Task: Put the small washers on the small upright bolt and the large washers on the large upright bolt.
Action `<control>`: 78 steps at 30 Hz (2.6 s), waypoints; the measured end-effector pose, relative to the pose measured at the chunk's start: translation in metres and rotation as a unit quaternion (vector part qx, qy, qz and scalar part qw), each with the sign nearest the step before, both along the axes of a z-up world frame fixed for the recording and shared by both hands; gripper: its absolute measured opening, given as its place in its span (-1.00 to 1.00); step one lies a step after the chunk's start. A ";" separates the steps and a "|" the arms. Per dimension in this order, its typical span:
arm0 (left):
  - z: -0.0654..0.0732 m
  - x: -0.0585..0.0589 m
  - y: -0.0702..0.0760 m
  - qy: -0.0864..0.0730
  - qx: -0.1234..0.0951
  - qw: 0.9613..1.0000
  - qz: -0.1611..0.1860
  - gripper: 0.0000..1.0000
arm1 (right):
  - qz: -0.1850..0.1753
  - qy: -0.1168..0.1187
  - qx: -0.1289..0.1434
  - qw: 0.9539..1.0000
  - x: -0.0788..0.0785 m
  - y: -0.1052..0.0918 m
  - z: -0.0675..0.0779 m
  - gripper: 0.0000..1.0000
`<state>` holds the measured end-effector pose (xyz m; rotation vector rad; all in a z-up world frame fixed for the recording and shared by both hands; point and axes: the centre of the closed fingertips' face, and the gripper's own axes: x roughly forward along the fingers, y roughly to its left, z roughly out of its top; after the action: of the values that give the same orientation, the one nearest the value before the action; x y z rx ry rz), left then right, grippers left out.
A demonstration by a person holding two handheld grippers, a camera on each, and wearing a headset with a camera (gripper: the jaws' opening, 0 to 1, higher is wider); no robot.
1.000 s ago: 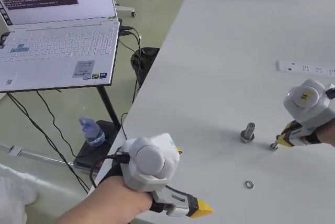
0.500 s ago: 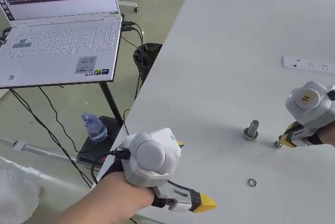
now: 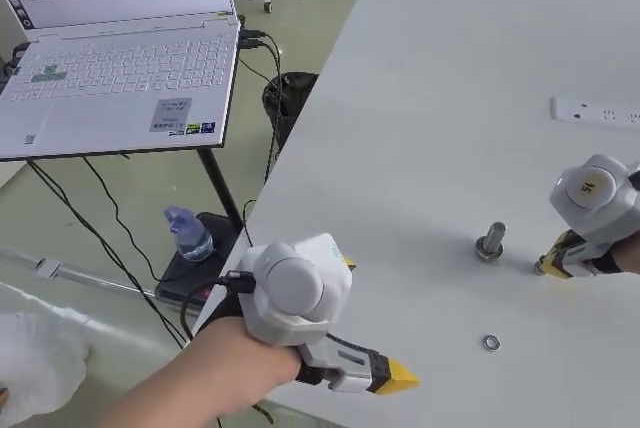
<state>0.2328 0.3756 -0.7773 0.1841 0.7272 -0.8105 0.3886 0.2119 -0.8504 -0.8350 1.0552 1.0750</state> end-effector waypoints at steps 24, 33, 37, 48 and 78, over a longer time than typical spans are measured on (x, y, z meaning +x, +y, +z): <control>-0.002 -0.007 0.003 0.009 -0.002 1.000 0.003 0.67 | 0.005 0.000 -0.003 1.000 -0.003 0.001 -0.005 -0.73; -0.004 -0.010 0.003 0.011 0.000 1.000 0.003 0.67 | 0.009 0.000 -0.001 1.000 -0.003 -0.001 -0.006 -0.61; -0.004 -0.010 0.004 0.011 0.000 1.000 0.005 0.67 | 0.009 0.002 -0.002 1.000 -0.003 -0.001 -0.006 -0.62; -0.004 -0.012 0.002 0.011 0.000 1.000 0.002 0.66 | 0.009 0.008 -0.002 1.000 -0.002 0.001 0.001 -0.64; 0.010 -0.017 0.000 -0.010 -0.003 1.000 -0.007 0.66 | 0.043 -0.007 -0.022 0.999 -0.005 0.001 0.048 -0.64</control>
<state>0.2157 0.3754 -0.7676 0.1920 0.7048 -0.8222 0.3838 0.2132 -0.8024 -0.9285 1.0417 1.1195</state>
